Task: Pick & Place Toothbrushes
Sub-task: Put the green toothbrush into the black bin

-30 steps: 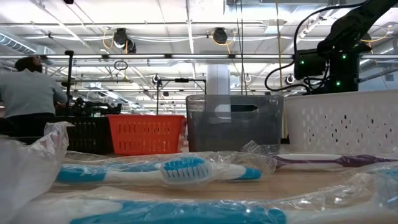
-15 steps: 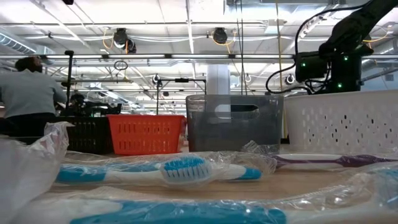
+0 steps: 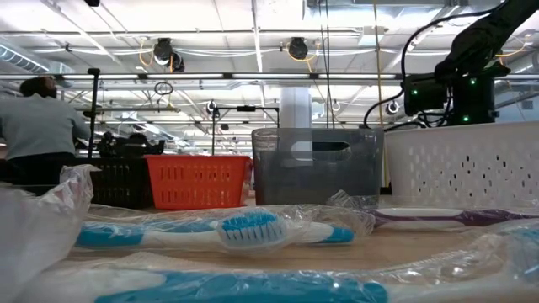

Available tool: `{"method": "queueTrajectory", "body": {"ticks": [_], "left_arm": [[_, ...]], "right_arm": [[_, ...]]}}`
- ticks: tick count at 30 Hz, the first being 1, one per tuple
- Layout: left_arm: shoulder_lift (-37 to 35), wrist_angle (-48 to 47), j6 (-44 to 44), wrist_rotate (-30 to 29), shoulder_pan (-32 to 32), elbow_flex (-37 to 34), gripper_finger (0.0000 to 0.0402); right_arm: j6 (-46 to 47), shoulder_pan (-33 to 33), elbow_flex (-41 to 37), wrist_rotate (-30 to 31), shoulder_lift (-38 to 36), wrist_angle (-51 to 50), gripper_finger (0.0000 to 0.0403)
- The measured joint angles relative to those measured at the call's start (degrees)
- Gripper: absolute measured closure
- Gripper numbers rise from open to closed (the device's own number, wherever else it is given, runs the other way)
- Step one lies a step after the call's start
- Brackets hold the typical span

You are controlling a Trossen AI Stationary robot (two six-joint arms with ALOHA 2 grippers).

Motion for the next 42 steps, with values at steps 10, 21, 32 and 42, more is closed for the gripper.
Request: {"method": "queueTrajectory", "body": {"ticks": [10, 21, 32, 42], "left_arm": [[0.01, 0.00, 0.00, 0.02, 0.00, 0.00, 0.0371], [3.20, 0.40, -1.98, 0.02, 0.00, -0.02, 0.0371], [14.41, 10.64, -1.55, 0.02, 0.00, -0.04, 0.0371], [25.34, 19.93, -1.63, 0.04, 0.00, -0.02, 0.0364]], "right_arm": [[-1.06, 0.02, 2.72, 0.16, 0.00, -1.74, 0.0397], [-5.01, 0.62, 16.53, -0.05, -4.05, -1.58, 0.0400], [-5.17, 13.28, 17.81, -11.80, -11.60, 18.10, 0.0400], [-8.48, 30.08, 17.81, -8.60, -6.94, 43.73, 0.0400]]}}
